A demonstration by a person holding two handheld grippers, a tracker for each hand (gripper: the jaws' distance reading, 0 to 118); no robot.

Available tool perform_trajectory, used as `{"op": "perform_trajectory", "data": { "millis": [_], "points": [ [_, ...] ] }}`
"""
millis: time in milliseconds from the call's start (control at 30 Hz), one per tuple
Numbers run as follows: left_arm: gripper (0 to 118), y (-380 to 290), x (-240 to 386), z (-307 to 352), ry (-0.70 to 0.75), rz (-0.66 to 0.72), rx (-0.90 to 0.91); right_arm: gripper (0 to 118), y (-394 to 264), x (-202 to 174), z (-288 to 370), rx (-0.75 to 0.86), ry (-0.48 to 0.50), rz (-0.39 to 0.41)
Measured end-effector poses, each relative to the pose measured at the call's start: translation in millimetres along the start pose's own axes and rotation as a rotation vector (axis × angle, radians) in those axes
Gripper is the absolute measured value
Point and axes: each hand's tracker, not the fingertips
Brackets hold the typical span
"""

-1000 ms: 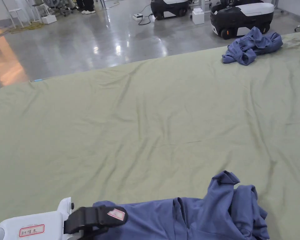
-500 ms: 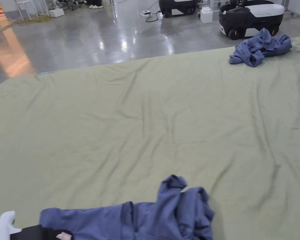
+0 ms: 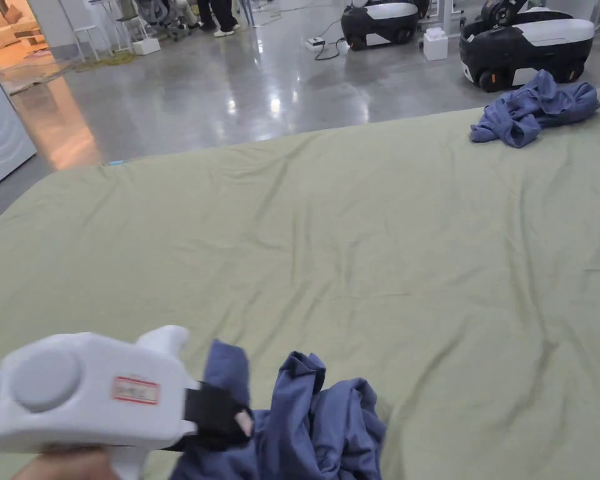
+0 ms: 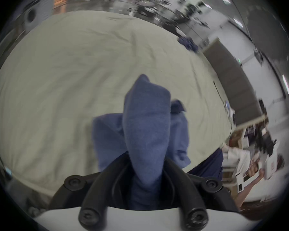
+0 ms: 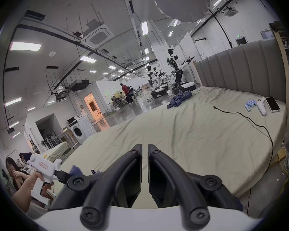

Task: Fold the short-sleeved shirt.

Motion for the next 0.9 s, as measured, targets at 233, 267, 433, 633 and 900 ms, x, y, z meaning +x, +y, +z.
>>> {"op": "perform_trajectory", "data": {
  "millis": [233, 267, 433, 633, 900],
  "points": [
    [59, 2, 74, -66, 0.029, -0.197, -0.049, 8, 5, 24, 21, 0.045, -0.056, -0.022],
    [100, 0, 73, -59, -0.069, -0.165, -0.036, 8, 5, 27, 23, 0.048, -0.062, -0.031],
    [102, -11, 62, 9, -0.126, -0.077, 0.239, 8, 2, 37, 20, 0.04, -0.085, -0.067],
    [8, -51, 71, -12, 0.285, -0.288, 0.413, 8, -7, 37, 8, -0.001, -0.058, -0.09],
    [8, -59, 76, -105, -0.151, -0.098, 0.257, 8, -12, 31, 10, -0.014, -0.041, -0.05]
  ]
}}
